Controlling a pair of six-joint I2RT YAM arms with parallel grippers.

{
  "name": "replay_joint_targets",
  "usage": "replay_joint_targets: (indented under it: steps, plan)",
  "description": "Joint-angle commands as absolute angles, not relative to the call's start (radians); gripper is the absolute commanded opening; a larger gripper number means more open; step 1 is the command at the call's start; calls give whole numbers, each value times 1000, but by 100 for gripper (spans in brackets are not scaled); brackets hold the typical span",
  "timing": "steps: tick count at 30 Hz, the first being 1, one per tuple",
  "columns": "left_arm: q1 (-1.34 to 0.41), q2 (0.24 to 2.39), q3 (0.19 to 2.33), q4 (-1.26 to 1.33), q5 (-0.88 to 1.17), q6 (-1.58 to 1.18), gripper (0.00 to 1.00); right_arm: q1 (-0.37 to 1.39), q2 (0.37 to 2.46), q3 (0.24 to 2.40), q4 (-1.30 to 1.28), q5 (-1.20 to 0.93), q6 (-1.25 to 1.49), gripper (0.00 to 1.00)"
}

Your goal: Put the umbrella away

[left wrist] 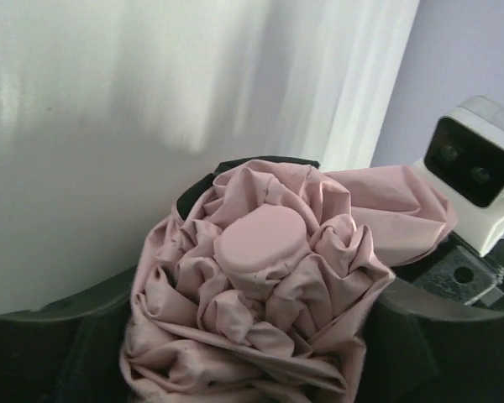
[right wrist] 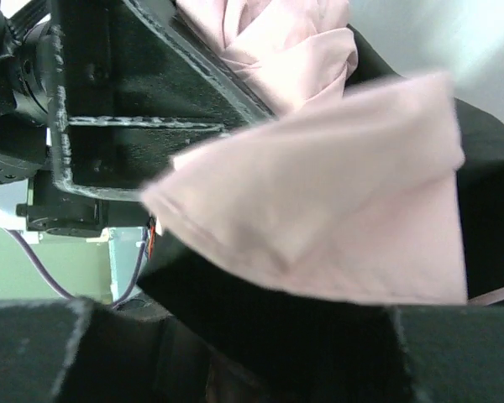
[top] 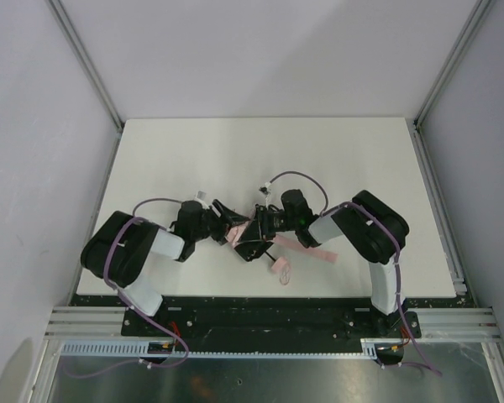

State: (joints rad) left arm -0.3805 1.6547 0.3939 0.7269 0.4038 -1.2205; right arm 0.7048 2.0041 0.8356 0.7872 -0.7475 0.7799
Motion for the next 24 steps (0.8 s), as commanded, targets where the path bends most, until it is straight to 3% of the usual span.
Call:
replay_joint_targets:
  steps: [1,4,6,8,15,21,24]
  plan:
    - [-383,1659,349,529,300,-1123,57,712,1980,839,778,-800,744,0]
    - [-382,1622,341,533,288,-1111,37,724,1935,847,624,-727,631,0]
    - [-382,1612,340,541,289,-1108,16,742,1899,870,477,-656,559,0]
    - [-382,1609,336,557,297,-1108,4,759,1865,891,363,-595,524,9]
    - [-381,1533,303,761,384,-1075,0,795,1598,903,18,-382,565,59]
    - [-379,1372,313,902,477,-1023,0,764,1285,835,-171,-205,691,74]
    - [-376,1284,331,975,539,-1025,0,735,1104,736,-177,-106,810,86]
